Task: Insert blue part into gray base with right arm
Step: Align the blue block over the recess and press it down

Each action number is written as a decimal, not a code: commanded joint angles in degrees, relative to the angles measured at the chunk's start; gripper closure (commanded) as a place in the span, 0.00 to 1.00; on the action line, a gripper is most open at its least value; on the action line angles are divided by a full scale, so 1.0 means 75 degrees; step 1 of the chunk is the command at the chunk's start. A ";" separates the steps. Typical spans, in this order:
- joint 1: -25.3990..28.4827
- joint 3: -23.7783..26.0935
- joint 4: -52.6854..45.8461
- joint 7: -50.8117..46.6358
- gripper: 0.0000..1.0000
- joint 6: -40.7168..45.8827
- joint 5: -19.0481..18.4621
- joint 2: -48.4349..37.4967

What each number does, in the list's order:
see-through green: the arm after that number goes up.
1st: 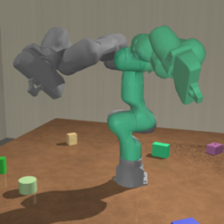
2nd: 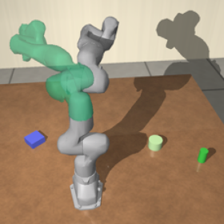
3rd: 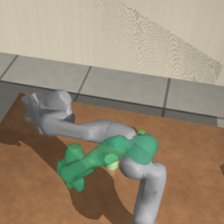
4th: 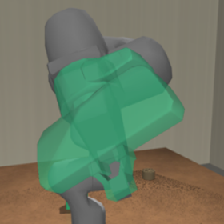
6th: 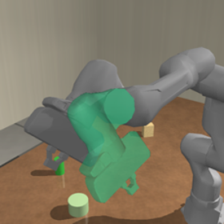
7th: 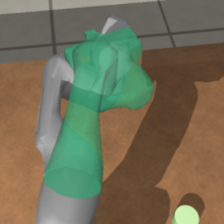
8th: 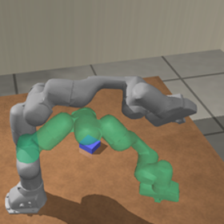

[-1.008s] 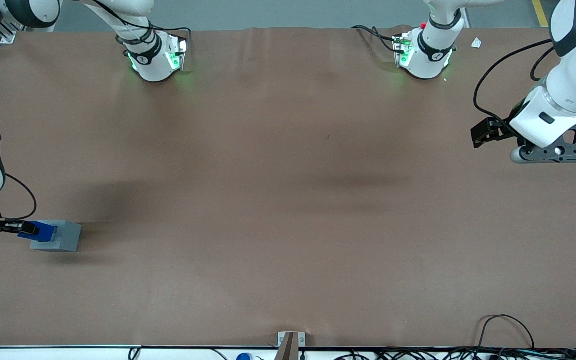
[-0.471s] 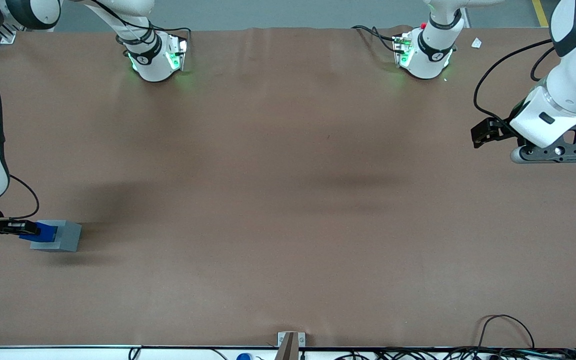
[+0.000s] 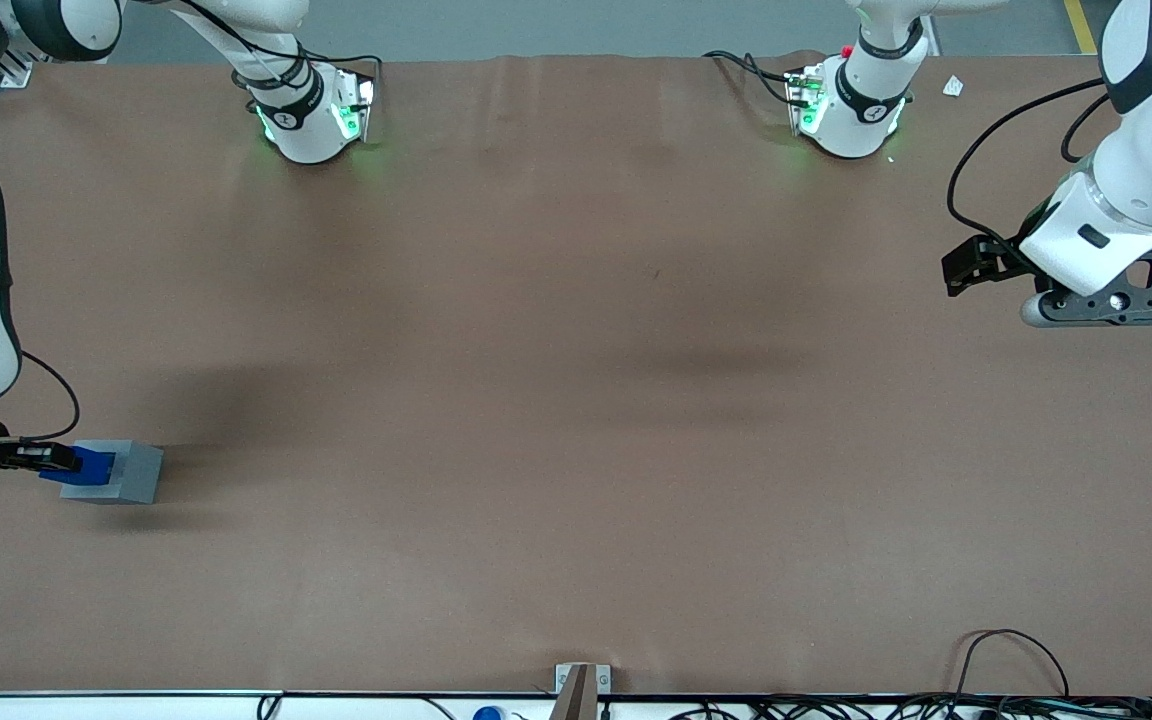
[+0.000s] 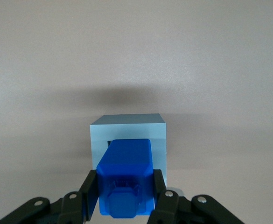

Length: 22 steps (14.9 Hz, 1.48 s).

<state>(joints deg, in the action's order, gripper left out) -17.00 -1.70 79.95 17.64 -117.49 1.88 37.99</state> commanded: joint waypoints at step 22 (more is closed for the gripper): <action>-0.0030 0.0098 0.0110 -0.0489 1.00 -0.0109 0.0182 0.0114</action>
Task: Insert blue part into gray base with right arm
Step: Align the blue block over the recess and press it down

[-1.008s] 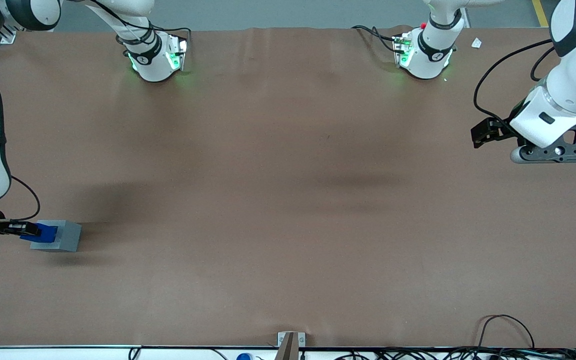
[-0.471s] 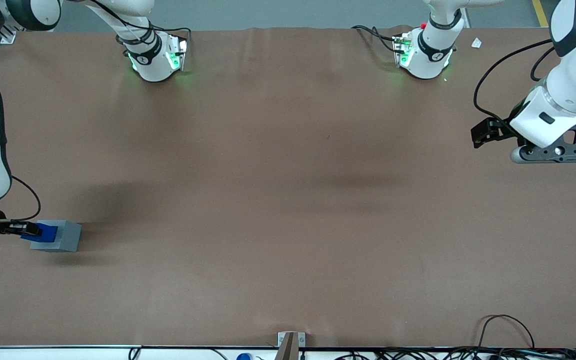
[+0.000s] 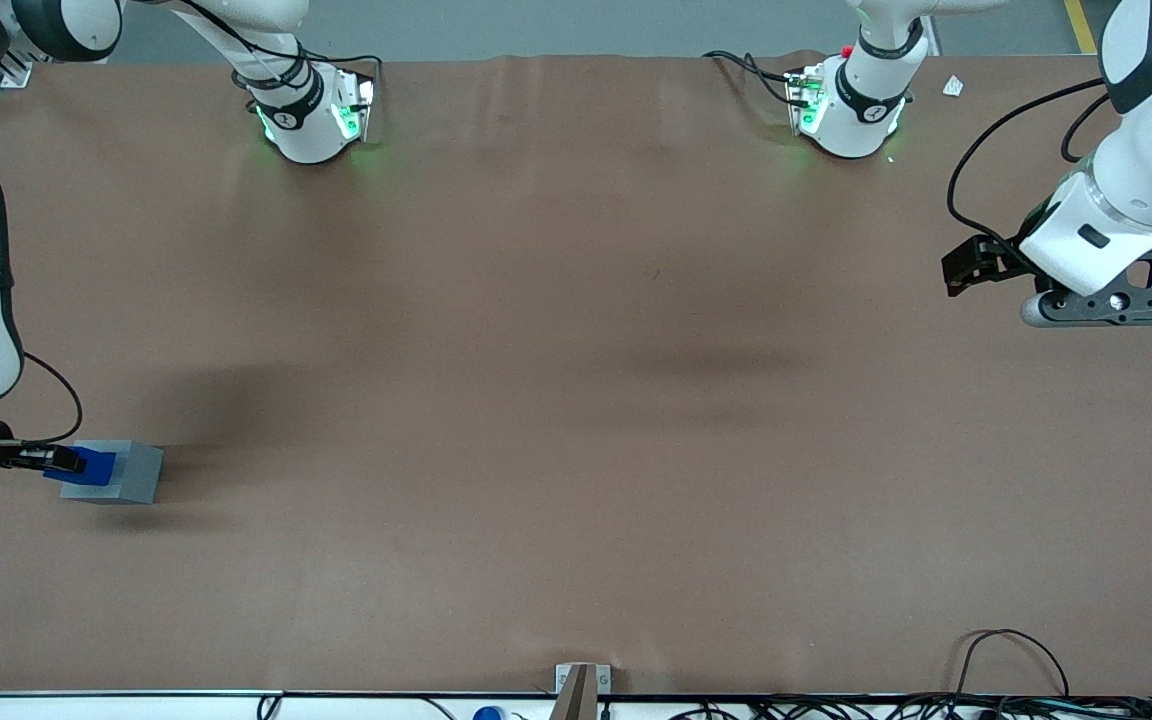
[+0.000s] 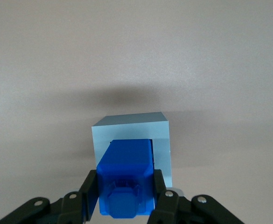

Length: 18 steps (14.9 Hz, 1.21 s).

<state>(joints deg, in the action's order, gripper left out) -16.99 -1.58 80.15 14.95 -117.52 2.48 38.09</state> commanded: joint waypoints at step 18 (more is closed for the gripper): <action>-0.0102 0.0071 0.0001 -0.0036 1.00 0.0002 -0.0038 0.0242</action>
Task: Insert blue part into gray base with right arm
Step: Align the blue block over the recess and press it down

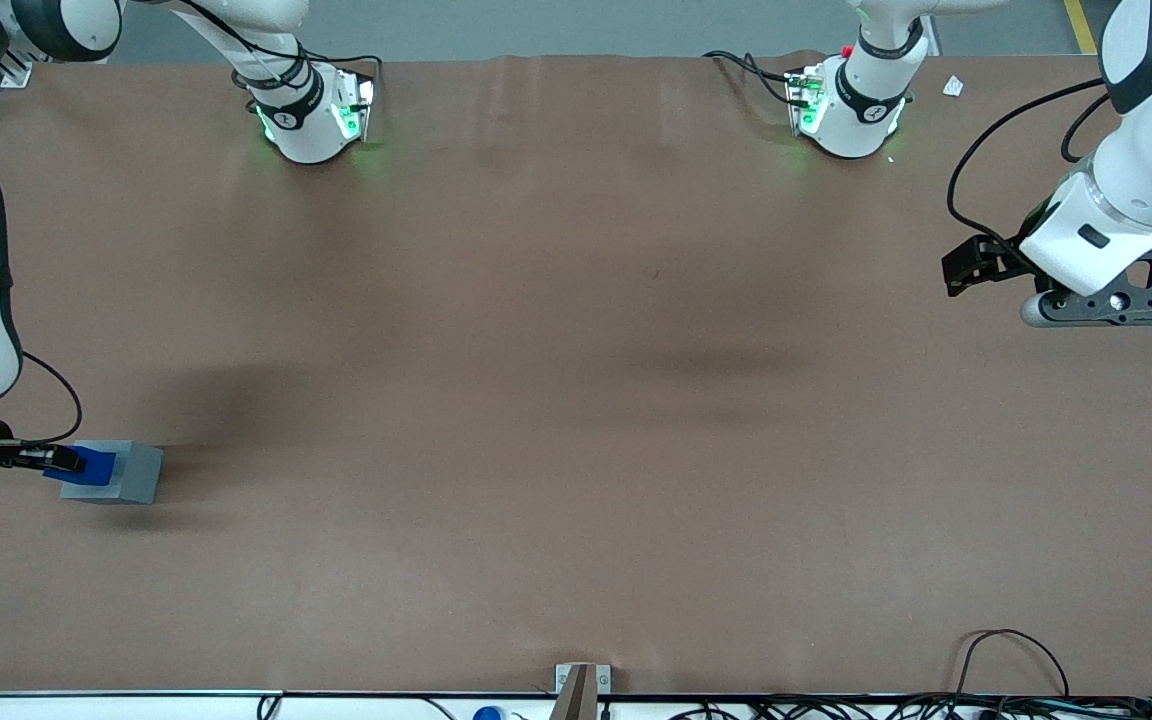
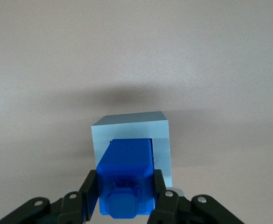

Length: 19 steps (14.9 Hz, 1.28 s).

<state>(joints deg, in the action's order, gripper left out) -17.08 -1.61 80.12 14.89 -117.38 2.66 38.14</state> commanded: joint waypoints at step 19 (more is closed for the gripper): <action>-0.0008 0.0086 -0.0066 -0.0063 0.87 0.0487 -0.0061 0.0129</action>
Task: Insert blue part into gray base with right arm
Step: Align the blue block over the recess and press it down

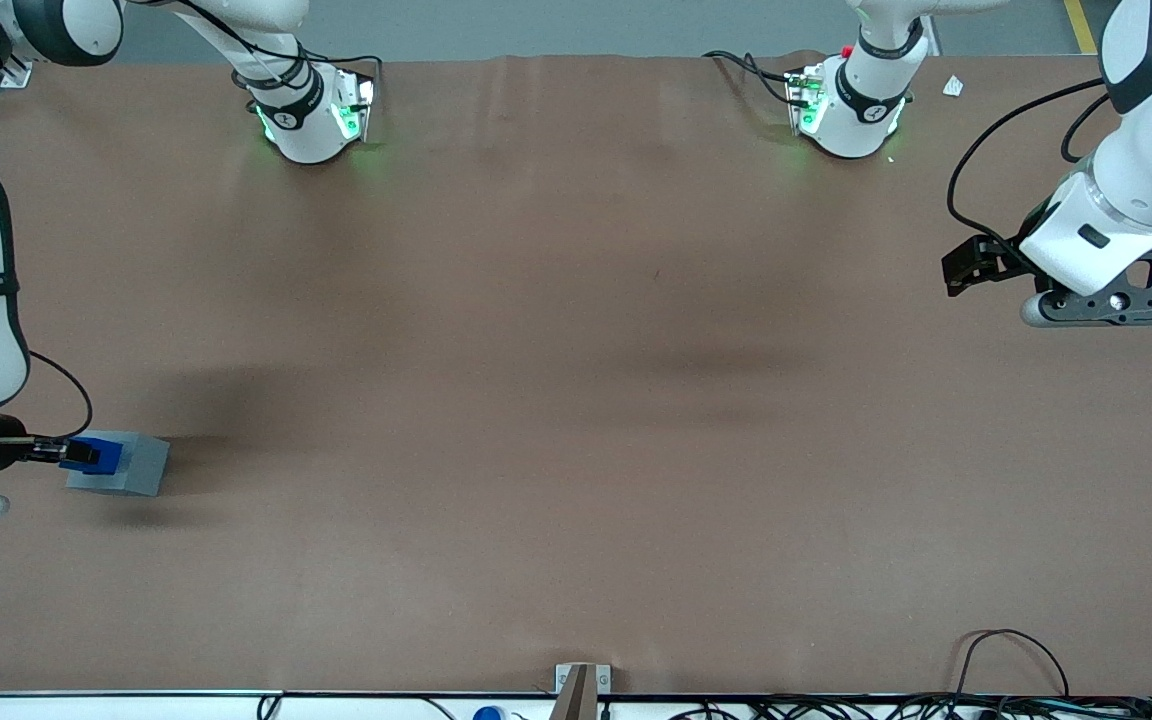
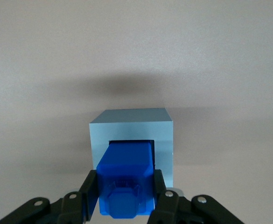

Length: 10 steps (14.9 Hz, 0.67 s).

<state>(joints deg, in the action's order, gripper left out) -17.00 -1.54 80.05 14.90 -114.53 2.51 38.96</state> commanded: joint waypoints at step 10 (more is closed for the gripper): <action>-0.0018 0.0076 -0.0067 -0.0065 0.37 0.0094 -0.0066 0.0020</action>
<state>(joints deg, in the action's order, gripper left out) -16.95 -1.37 80.05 14.90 -114.33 2.44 38.97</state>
